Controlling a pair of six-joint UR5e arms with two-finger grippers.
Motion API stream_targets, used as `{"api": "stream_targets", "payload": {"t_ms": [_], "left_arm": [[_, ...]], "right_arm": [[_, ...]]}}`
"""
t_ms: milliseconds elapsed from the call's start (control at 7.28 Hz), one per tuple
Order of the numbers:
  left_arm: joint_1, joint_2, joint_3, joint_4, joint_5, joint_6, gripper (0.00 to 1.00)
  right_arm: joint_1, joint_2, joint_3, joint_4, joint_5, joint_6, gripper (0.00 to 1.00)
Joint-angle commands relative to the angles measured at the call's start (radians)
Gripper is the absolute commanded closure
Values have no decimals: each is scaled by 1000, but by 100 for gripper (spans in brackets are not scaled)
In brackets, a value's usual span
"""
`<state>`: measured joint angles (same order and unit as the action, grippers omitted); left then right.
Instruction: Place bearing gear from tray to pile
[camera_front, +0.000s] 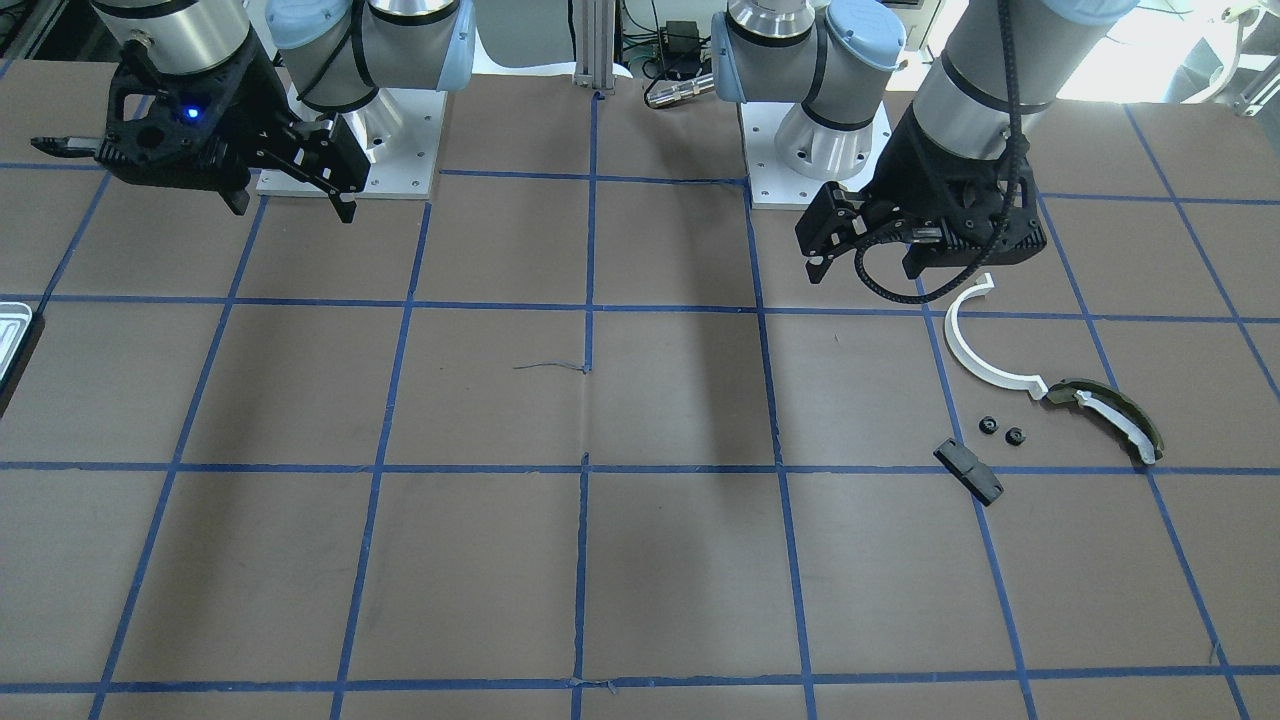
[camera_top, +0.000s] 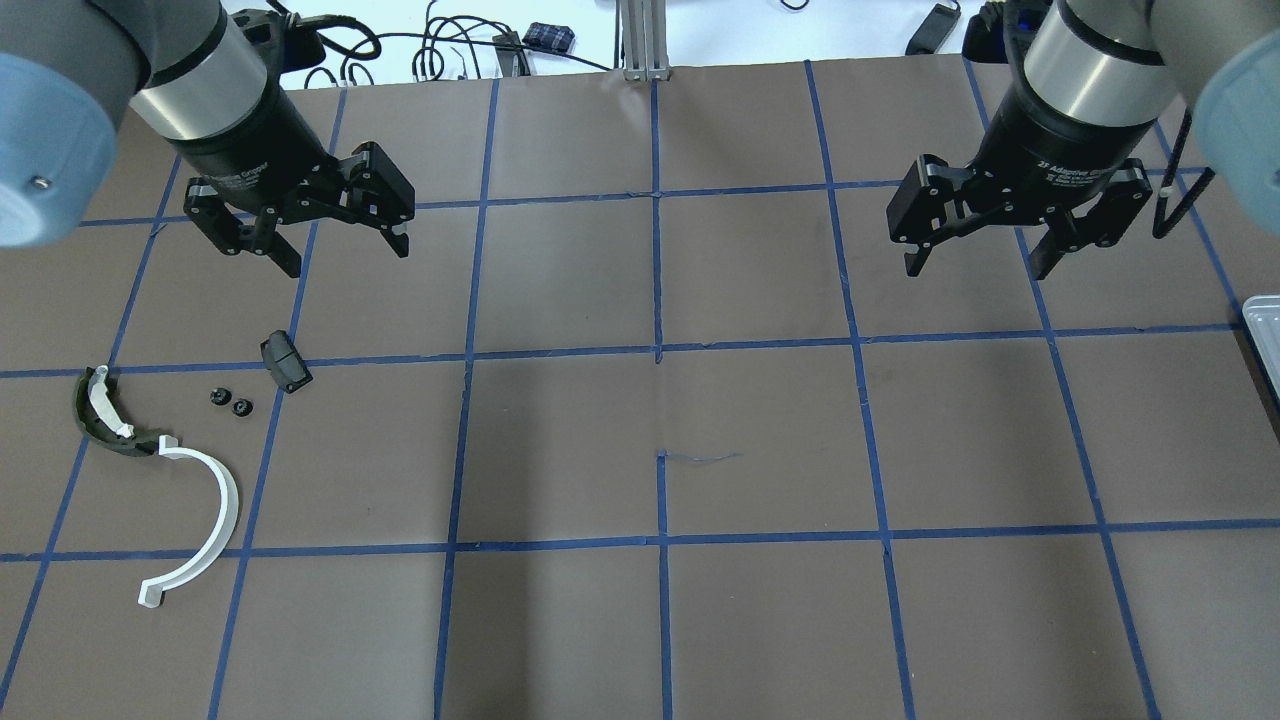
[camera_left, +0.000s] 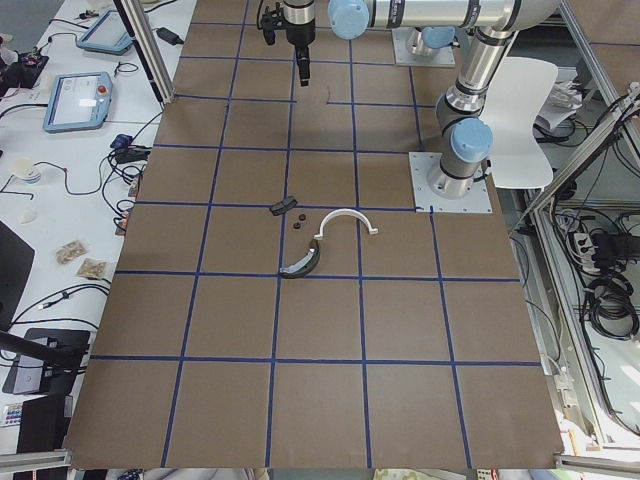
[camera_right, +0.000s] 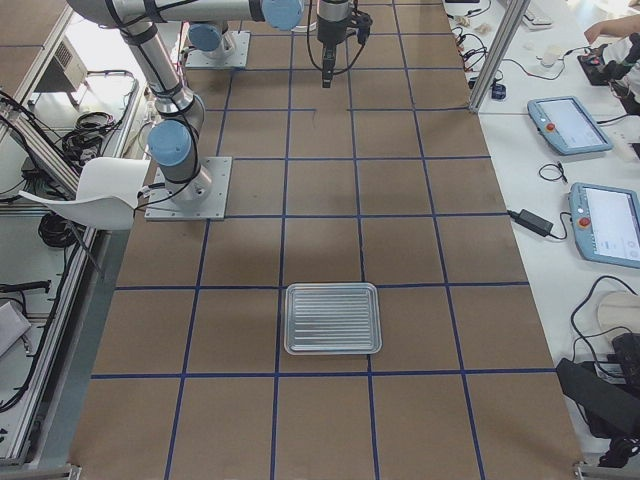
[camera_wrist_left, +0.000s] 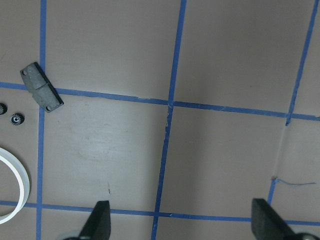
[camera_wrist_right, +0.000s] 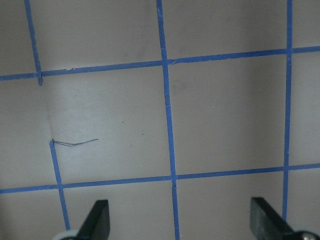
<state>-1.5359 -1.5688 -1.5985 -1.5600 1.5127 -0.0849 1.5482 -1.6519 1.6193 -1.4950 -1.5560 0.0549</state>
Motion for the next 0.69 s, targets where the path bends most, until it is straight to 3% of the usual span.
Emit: {"api": "stream_targets", "payload": {"t_ms": [0,549], "left_arm": [[-18,-2,-3,5,55,-21,0],[-43,6,-8,3,52,-47,0]], "right_arm": [[1,0,1,-2,-1,-1,0],[1,0,1,-2,-1,-3,0]]}}
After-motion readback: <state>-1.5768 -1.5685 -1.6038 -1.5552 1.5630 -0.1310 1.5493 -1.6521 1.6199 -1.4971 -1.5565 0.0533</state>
